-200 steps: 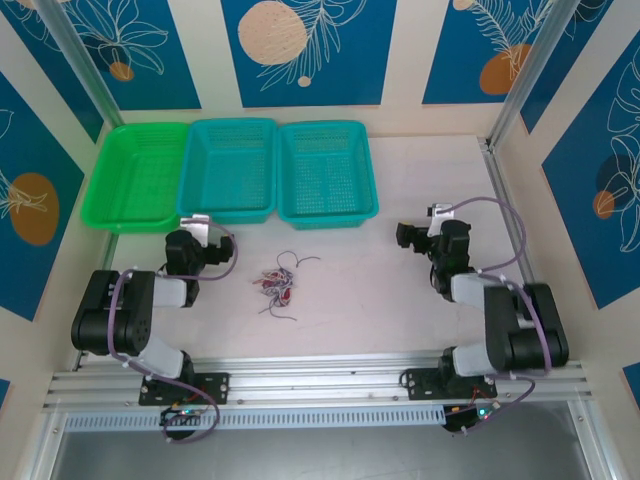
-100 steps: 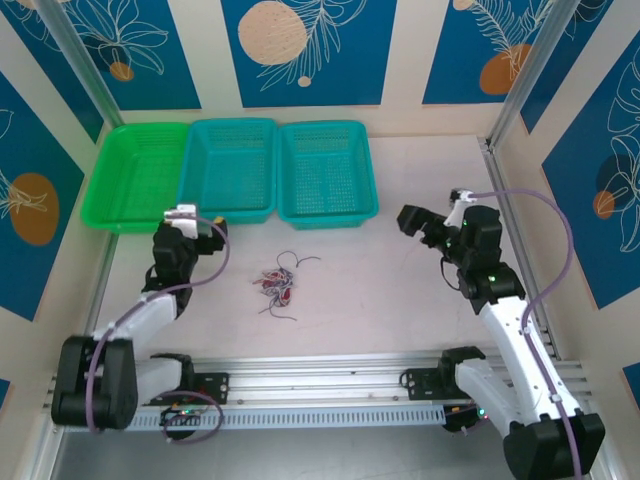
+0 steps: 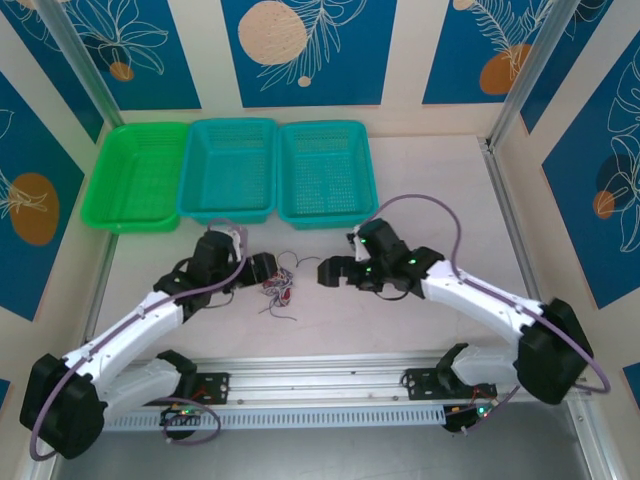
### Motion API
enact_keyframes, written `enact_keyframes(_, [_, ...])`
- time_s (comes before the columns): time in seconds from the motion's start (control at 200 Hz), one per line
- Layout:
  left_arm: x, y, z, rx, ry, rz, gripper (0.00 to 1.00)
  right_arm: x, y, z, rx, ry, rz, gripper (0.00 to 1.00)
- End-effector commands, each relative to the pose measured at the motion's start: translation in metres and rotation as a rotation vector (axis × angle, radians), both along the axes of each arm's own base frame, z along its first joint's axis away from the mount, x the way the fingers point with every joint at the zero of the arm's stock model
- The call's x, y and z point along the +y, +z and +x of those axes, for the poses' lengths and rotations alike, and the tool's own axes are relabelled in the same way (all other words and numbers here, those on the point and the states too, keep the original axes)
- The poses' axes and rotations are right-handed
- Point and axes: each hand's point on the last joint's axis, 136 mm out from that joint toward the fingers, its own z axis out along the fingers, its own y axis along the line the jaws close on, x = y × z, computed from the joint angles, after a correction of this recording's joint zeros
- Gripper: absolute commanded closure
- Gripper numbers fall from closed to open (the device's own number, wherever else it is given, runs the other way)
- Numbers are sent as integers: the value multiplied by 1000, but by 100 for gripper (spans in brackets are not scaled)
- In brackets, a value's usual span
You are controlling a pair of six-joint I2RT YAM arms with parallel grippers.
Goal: Untangle the cables
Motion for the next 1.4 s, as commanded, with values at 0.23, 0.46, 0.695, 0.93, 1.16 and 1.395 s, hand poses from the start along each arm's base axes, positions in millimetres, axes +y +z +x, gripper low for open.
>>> enact_keyframes(0.23, [1, -58, -77, 236, -88, 32, 68, 49, -20, 13, 63, 22, 40, 10])
enact_keyframes(0.46, [-20, -68, -66, 216, -161, 3, 68, 76, -21, 22, 50, 55, 36, 10])
enact_keyframes(0.695, [-22, -90, -57, 223, -149, 44, 68, 99, -32, 31, 30, 61, 10, 11])
enact_keyframes(0.93, [-12, -107, -52, 222, -96, 96, 72, 115, -45, 39, 50, 45, -32, 17])
enact_keyframes(1.16, [4, -116, -53, 204, -81, 177, 69, 128, -62, 38, 77, 50, -76, 24])
enact_keyframes(1.395, [2, -115, -47, 173, -84, 179, 92, 122, -82, 38, 89, 14, -158, 45])
